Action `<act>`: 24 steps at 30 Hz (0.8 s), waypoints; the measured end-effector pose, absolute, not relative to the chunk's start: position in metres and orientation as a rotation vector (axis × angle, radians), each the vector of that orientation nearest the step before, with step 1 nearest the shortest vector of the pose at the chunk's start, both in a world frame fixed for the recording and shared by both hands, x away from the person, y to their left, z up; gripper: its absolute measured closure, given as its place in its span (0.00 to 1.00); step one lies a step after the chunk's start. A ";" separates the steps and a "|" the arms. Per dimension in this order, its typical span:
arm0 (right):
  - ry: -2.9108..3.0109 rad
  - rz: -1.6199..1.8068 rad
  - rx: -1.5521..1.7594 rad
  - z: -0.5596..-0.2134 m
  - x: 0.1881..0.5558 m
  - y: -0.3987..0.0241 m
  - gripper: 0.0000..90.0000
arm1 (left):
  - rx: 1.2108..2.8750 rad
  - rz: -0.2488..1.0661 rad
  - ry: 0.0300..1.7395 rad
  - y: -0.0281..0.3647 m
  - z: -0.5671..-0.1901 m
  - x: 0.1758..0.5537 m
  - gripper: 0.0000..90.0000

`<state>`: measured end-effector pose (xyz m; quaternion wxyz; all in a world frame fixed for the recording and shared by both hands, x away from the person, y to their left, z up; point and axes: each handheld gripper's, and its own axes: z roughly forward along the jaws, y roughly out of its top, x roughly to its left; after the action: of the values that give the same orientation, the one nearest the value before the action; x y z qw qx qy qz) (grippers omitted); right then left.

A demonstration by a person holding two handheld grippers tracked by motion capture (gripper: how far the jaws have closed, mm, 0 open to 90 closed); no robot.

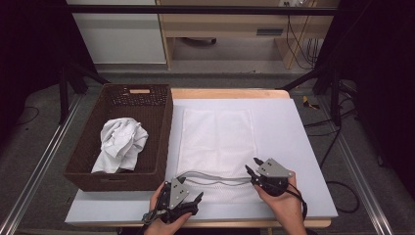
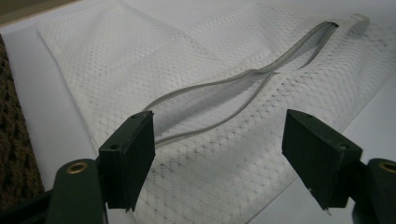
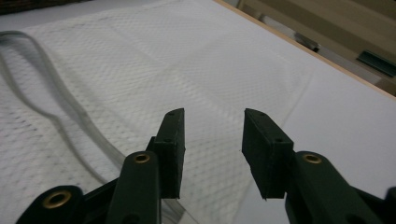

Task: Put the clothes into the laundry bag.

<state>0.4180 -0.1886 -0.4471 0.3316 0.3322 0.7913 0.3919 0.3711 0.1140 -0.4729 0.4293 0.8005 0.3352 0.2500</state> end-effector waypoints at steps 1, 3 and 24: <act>2.089 1.022 0.849 -0.448 0.418 -0.185 0.69 | 1.997 0.626 0.835 0.114 -0.473 0.371 0.30; 2.154 1.021 0.776 -0.453 0.418 -0.175 0.73 | 1.999 0.627 0.832 0.114 -0.473 0.370 0.32; 2.349 1.005 0.569 -0.465 0.425 -0.130 0.78 | 1.985 0.630 0.829 0.114 -0.471 0.368 0.36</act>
<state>0.4249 -0.1296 -0.4652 0.2592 0.2099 0.8667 0.3709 0.3685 0.1140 -0.4705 0.4349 0.7974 0.3332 0.2530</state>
